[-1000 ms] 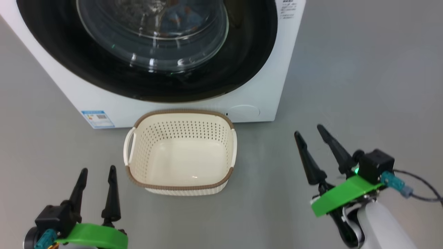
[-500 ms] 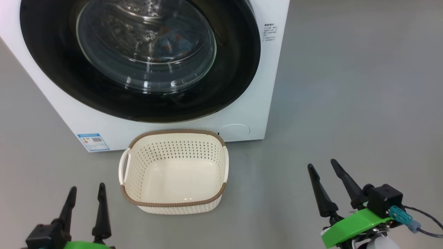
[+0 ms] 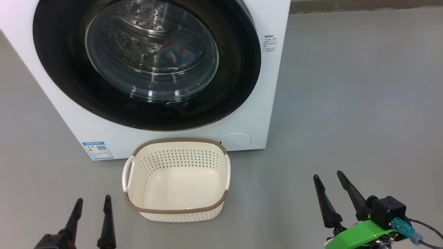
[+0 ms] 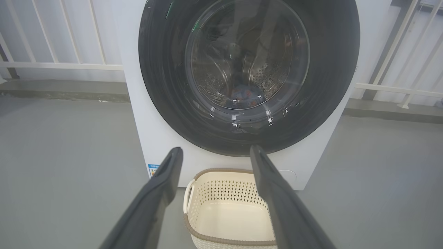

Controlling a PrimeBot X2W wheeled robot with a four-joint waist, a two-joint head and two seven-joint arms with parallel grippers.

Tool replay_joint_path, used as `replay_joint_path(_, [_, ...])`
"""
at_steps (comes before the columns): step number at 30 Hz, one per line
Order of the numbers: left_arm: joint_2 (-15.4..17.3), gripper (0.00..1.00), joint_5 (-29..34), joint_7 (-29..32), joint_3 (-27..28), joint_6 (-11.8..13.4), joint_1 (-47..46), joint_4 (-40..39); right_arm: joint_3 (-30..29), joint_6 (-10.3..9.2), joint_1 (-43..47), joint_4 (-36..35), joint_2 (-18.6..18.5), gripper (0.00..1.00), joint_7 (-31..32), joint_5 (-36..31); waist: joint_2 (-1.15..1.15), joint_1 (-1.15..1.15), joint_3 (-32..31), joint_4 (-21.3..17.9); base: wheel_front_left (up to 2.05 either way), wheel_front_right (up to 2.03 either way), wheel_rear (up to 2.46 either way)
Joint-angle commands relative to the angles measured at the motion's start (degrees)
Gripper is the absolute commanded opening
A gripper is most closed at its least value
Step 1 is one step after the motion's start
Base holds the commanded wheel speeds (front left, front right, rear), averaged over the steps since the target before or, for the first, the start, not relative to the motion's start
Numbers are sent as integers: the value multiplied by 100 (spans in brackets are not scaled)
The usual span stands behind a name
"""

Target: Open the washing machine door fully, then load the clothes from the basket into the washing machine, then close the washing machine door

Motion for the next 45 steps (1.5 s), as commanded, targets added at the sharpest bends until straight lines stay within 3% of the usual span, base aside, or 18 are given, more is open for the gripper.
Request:
replay_joint_path(1, [73, 100, 43, -37, 152, -14, -64, -96, 117, -33, -50, -126, 6, 100, -26, -5, 0, 0, -16, 15, 0, 0, 0])
replay_joint_path(27, [207, 100, -46, -37, -114, -14, -30, 57, 80, -33, 1, -53, 32, 100, -26, -106, 0, 0, -116, 100, 0, 0, 0])
replay_joint_path(28, [111, 0, -29, 1, -280, 1, 76, 183, -42, 2, 16, 90, 31, 0, 0, -65, 0, 0, -117, 100, 0, 0, 0])
replay_joint_path(37, [38, 0, -468, 120, -264, 0, 65, 338, -83, 0, 29, 240, 42, 0, 114, 367, 0, 13, -128, 82, 0, 0, 0])
replay_joint_path(45, [37, 0, -918, 238, -225, -1, 7, 355, -134, -2, 6, 239, 44, 0, 230, 809, 0, 1, -113, 63, 0, 0, 0])
